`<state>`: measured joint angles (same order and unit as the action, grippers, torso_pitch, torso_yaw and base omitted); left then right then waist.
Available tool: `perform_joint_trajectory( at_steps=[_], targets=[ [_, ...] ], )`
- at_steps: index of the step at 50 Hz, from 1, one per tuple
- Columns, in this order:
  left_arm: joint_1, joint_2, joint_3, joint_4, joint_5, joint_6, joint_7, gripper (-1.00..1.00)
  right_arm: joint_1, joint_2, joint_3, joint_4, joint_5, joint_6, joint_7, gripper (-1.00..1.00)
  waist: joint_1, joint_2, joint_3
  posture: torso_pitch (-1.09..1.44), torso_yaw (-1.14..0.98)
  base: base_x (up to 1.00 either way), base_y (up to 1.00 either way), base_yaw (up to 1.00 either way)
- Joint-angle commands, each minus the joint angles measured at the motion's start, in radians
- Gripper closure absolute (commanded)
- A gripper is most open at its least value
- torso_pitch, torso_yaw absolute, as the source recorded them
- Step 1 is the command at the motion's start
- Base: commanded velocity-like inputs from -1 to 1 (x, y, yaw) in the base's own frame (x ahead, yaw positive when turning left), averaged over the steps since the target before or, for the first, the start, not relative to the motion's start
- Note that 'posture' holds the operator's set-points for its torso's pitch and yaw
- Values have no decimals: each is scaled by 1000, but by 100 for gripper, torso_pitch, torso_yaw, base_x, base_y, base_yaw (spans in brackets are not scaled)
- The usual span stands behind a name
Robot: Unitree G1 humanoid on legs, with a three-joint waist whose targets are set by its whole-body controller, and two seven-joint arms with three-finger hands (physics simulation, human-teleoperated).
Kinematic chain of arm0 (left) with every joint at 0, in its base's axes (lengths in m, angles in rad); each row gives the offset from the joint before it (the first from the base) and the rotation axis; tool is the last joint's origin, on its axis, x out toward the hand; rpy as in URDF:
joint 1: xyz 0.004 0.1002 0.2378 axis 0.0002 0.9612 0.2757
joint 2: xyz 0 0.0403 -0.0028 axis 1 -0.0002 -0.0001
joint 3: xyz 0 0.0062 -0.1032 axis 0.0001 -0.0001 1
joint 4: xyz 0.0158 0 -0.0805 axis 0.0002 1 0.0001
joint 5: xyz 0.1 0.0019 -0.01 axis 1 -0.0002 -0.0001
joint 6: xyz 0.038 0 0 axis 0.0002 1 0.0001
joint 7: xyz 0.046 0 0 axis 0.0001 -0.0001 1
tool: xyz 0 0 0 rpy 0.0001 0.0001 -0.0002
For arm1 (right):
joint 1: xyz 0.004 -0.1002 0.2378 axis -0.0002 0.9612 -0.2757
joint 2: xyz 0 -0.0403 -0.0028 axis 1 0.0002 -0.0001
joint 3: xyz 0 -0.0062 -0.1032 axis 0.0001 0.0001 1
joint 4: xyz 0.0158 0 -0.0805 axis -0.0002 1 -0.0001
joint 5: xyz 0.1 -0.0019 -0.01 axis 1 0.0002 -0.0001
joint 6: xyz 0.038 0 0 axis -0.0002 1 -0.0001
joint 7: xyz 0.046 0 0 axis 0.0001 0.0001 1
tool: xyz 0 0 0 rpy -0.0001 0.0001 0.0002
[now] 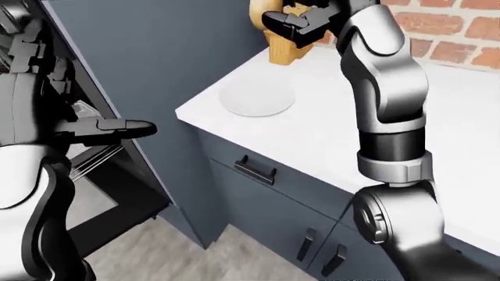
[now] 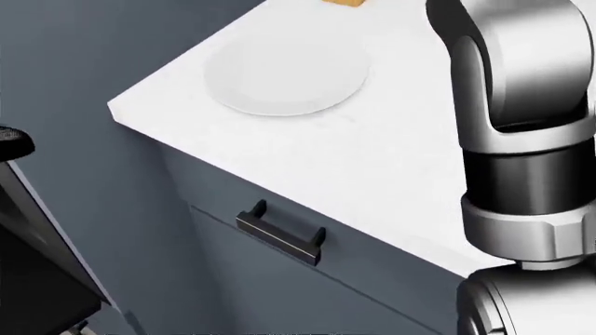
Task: Pick the potato from the oven and place it on the plate on the counter.
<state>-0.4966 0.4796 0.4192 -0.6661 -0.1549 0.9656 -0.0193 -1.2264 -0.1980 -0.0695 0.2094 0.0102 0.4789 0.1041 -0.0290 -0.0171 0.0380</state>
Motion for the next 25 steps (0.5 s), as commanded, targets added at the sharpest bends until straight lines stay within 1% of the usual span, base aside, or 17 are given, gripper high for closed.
perform_joint_trajectory(
  at_steps=[1,4,5,8,10,11,12,13,14,16,17,20,21,22,23,24,25],
  targets=[
    [-23,21,19,-16,3,-25,3,-100,-36,0,-10,-17,6,-20,-10,100,11,-19,-34,0,0,0,47,0],
    [-20,21,18,-17,4,-26,4,-100,-37,-3,-7,-15,7,-20,-12,100,10,-19,-46,0,0,0,46,0],
    [-19,22,17,-18,6,-26,4,-100,-35,-5,-1,-16,0,-22,-12,100,15,-26,-22,0,0,0,0,0],
    [-21,21,16,-18,6,-25,4,-100,-37,-2,-13,-15,17,-24,-20,100,5,38,6,0,0,0,0,0],
    [-21,19,16,-16,6,-26,5,-100,-32,-3,-6,-20,17,-20,-21,100,-3,117,-8,0,0,0,0,0],
    [-19,20,15,-16,7,-28,4,-100,-31,-2,-5,-23,16,-20,-22,100,3,70,10,0,0,0,0,0],
    [-18,20,15,-15,8,-30,3,-100,-27,-6,3,-26,8,-27,-12,100,9,68,9,0,0,0,0,0],
    [-17,19,15,-15,8,-30,3,-100,-28,-3,-4,-25,11,-26,-16,100,12,70,-21,0,0,0,12,0],
    [-17,19,18,-16,7,-29,3,-100,-32,-3,-5,-23,10,-23,-19,100,9,56,-20,0,0,0,33,0],
    [-13,17,20,-19,6,-30,2,-100,-29,-1,-7,-27,16,-27,-19,100,15,-20,0,0,0,4,65,0],
    [-11,16,20,-20,6,-31,2,-100,-27,-1,-6,-28,16,-28,-20,100,12,-11,5,0,0,12,73,0],
    [-10,17,21,-22,5,-30,1,-100,-20,1,-11,-41,24,-21,-25,100,15,-19,-30,0,0,14,72,0],
    [-12,18,20,-23,6,-27,2,-100,-19,-4,-4,-38,15,-20,-25,100,16,-17,-23,0,0,19,45,0],
    [-13,18,19,-23,6,-26,2,-100,-19,-5,-4,-35,10,-12,-30,100,13,2,-19,0,0,19,30,0],
    [-16,18,20,-26,4,-20,3,-100,-22,3,-22,-37,31,-16,-40,100,8,19,0,0,0,0,0,0],
    [-17,19,18,-26,5,-20,3,-100,-20,-3,-15,-40,27,-21,-42,100,2,42,0,0,0,0,0,0],
    [-18,19,18,-27,5,-17,4,-100,-22,-3,-17,-39,32,-18,-49,100,-5,80,-1,0,0,0,0,0]
  ],
)
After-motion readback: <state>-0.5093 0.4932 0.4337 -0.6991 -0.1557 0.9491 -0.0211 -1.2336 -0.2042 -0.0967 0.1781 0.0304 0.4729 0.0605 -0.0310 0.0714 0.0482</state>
